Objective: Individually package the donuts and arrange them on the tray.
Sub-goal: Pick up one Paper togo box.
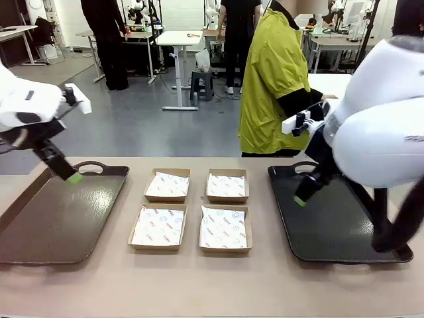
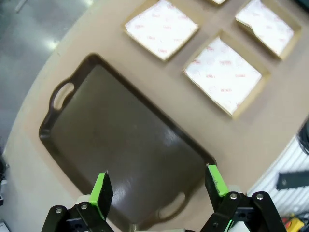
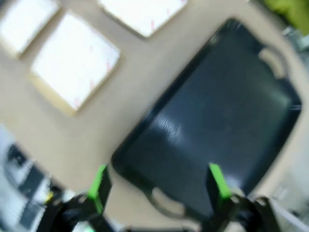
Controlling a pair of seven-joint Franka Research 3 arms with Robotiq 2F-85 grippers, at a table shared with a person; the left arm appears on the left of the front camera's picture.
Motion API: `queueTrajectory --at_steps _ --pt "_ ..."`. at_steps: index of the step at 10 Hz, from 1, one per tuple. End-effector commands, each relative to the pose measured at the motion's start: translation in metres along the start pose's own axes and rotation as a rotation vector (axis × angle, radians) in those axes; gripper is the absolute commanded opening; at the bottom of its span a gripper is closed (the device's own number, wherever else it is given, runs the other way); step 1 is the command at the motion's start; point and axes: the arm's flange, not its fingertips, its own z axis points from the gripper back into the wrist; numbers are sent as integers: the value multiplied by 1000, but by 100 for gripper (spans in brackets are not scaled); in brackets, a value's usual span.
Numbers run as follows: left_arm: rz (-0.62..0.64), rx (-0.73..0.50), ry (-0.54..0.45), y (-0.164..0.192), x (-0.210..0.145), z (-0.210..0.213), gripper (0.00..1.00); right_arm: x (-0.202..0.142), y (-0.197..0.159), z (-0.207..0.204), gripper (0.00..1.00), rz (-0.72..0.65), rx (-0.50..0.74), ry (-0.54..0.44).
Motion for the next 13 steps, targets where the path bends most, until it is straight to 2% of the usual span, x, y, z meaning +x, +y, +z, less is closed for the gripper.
queueTrajectory --at_steps 1,2,3,5,6,7,8,9,11,13 --pt "-31 -42 41 -45 -102 -30 100 -134 47 -16 100 63 23 75" --pt "-29 -30 57 -45 -100 -38 100 -134 40 -19 100 52 -14 80" --pt "-8 -23 32 -1 -12 11 100 -16 9 18 100 13 17 60" --pt "-8 -23 32 -1 -12 11 100 -16 9 18 100 13 17 60" --pt "-11 -38 53 -2 -18 15 100 -28 13 33 100 18 20 83" --pt "245 -378 -87 27 -24 16 100 -42 -20 33 100 -183 356 -93" --pt "420 -615 -161 51 -35 17 100 -62 -48 28 100 -303 558 -197" --pt "520 -778 -213 70 -47 16 100 -81 -72 18 100 -404 710 -268" --pt "631 -966 -252 100 -71 6 100 -122 -112 -7 100 -551 925 -391" --pt "739 -1073 -269 123 -99 -12 100 -163 -138 -26 100 -638 1081 -480"
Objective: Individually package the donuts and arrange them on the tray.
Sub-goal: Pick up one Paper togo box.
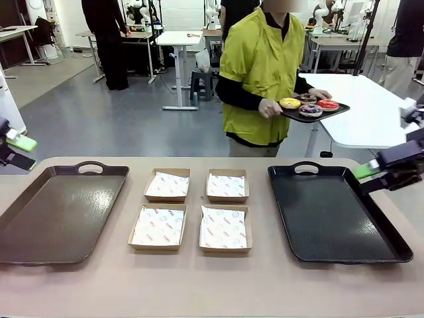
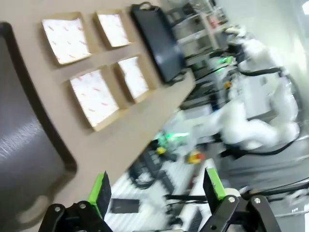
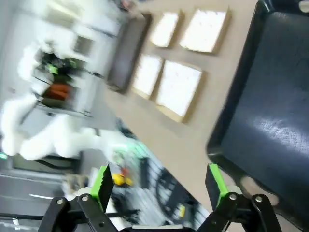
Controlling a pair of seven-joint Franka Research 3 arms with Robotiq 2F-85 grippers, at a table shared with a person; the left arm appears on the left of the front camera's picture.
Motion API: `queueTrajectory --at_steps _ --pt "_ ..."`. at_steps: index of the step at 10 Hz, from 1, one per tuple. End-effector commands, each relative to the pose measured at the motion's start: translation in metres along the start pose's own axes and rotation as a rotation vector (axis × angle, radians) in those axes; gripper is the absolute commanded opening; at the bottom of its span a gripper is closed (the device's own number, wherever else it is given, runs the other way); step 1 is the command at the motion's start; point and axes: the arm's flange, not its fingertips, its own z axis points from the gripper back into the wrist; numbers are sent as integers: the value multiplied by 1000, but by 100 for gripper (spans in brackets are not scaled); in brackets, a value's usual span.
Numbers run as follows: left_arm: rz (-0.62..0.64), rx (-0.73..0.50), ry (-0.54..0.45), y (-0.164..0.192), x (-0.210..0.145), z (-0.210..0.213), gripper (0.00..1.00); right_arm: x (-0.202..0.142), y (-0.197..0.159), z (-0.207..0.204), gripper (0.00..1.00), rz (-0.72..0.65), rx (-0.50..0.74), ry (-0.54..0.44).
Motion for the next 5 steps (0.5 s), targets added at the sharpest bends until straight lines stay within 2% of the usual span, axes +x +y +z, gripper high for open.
queueTrajectory --at_steps 1,5 --pt "166 -114 -85 31 1 16 100 -34 -34 1 100 -107 197 -115" --pt "295 -94 -170 75 -35 67 100 -60 -57 38 100 -153 201 -168"
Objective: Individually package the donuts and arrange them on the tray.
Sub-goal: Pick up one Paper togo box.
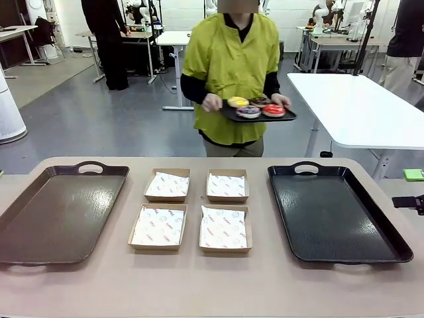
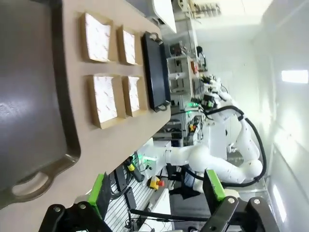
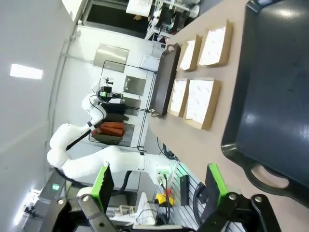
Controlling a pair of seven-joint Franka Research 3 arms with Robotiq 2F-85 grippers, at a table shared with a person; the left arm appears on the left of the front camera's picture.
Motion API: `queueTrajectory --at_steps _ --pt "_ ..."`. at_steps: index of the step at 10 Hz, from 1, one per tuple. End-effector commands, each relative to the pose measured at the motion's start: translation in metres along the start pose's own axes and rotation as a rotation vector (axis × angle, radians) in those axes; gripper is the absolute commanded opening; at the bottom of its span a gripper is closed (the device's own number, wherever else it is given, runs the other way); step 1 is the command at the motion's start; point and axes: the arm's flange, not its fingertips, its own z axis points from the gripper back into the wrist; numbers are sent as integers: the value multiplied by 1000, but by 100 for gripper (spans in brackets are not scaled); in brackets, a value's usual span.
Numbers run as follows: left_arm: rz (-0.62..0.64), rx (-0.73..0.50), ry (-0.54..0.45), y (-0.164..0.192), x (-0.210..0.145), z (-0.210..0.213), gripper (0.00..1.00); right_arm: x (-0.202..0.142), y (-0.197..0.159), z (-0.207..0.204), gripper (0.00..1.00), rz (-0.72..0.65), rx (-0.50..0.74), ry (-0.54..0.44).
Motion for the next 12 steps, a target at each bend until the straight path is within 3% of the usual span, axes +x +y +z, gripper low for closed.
queueTrajectory --at_steps 1,6,12 --pt "11 14 -35 7 -3 18 100 -12 3 2 100 21 -6 -12" --pt "127 34 -129 54 -26 66 100 -17 15 18 100 26 -20 -35" --pt "133 22 -139 51 -26 59 100 -13 7 22 100 4 -25 -37"
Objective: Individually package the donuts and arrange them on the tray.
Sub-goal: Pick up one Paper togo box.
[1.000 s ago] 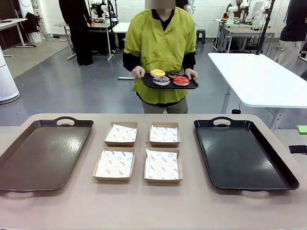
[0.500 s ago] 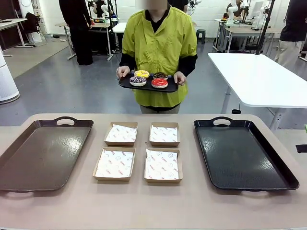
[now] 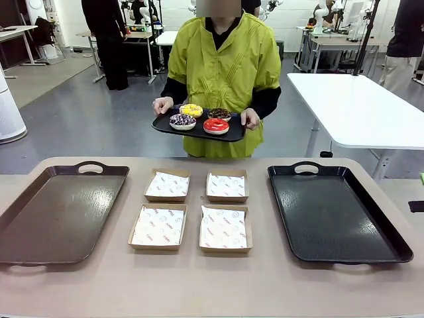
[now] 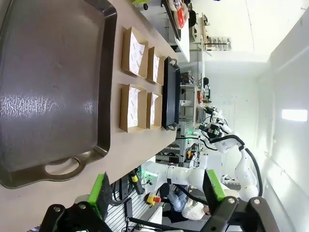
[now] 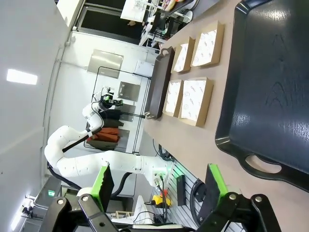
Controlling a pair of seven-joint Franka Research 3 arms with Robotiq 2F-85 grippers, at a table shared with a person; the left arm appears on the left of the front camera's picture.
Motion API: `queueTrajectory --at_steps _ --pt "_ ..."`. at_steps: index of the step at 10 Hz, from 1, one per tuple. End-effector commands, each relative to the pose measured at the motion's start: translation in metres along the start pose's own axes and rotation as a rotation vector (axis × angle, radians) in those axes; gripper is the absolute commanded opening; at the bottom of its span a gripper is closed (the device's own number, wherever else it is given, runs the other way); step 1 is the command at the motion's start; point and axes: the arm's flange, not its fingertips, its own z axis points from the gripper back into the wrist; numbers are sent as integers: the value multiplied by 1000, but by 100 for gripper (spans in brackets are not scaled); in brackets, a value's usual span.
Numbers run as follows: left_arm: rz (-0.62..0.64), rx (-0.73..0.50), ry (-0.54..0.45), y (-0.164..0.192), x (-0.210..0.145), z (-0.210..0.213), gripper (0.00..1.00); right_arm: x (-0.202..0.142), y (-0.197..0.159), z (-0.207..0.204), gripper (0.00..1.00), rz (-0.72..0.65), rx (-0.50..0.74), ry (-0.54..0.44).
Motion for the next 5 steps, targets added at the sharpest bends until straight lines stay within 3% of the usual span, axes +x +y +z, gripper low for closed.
queueTrajectory --at_steps 1,5 --pt "-5 -6 -5 -1 -1 2 100 0 0 1 100 4 6 -4" --pt "-5 -6 -5 -1 -1 2 100 0 0 1 100 4 6 -4"
